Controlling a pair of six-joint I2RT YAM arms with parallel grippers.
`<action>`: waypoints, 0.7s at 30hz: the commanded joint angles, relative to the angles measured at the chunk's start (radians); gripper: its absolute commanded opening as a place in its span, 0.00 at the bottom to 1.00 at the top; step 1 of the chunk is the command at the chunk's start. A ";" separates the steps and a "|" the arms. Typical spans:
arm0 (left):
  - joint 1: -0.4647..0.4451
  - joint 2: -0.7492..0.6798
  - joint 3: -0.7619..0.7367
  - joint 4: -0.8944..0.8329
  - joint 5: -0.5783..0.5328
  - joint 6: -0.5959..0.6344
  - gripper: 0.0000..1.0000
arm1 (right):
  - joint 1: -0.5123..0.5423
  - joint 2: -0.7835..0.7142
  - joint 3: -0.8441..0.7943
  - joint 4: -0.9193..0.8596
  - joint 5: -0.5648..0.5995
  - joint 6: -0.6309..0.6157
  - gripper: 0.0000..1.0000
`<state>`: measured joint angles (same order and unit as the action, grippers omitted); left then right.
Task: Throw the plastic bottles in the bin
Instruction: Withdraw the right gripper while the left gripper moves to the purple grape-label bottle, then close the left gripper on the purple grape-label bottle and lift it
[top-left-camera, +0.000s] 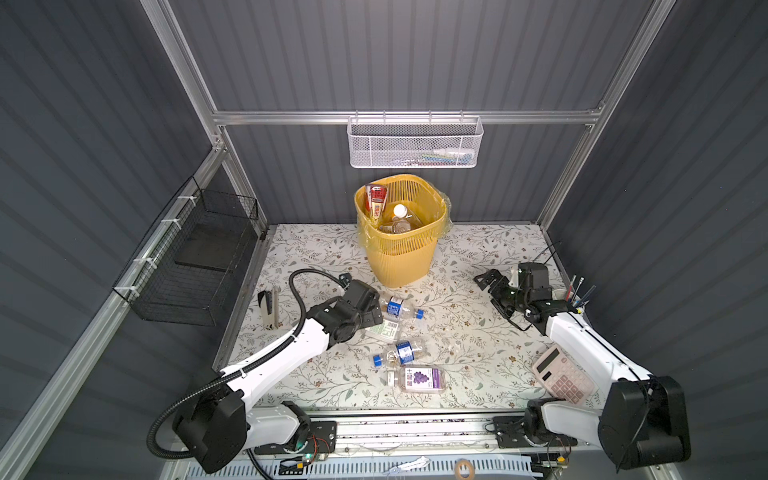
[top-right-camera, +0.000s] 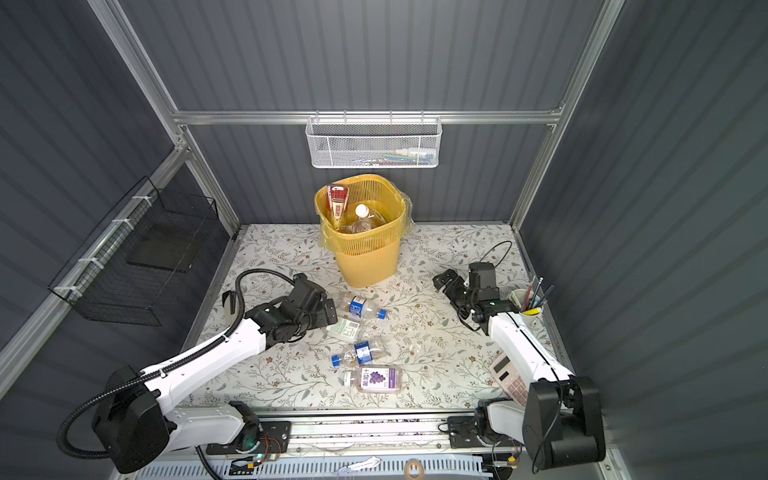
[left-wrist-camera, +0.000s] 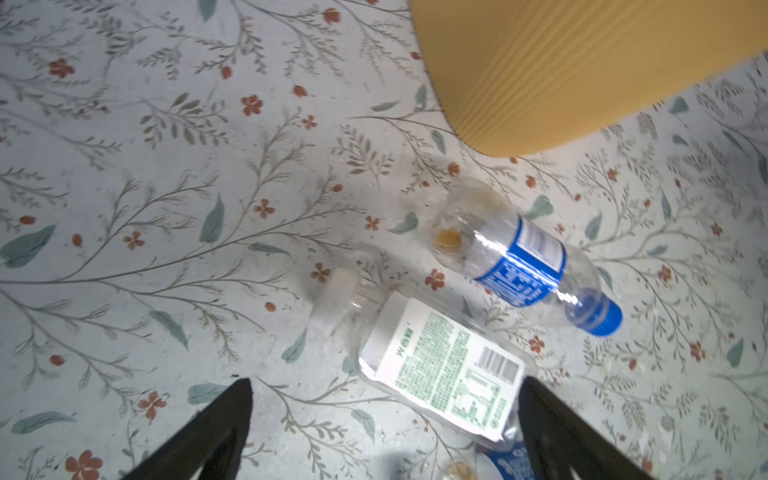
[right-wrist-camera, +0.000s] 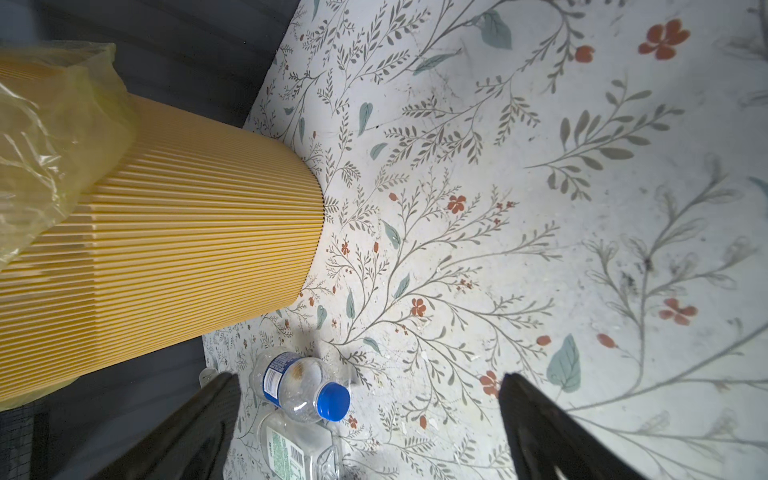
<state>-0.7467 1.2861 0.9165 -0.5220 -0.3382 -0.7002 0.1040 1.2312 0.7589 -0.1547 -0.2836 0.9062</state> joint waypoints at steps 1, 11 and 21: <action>-0.082 0.036 0.064 0.016 0.016 0.216 1.00 | -0.011 -0.003 -0.019 0.035 -0.010 0.014 0.99; -0.263 0.121 0.145 -0.022 0.244 0.667 0.99 | -0.067 -0.073 -0.081 0.031 0.014 0.042 0.99; -0.431 0.255 0.213 -0.169 0.297 0.885 0.94 | -0.089 -0.096 -0.120 0.041 0.018 0.065 0.99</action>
<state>-1.1439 1.5066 1.0927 -0.6014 -0.0731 0.0792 0.0227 1.1450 0.6518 -0.1226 -0.2794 0.9607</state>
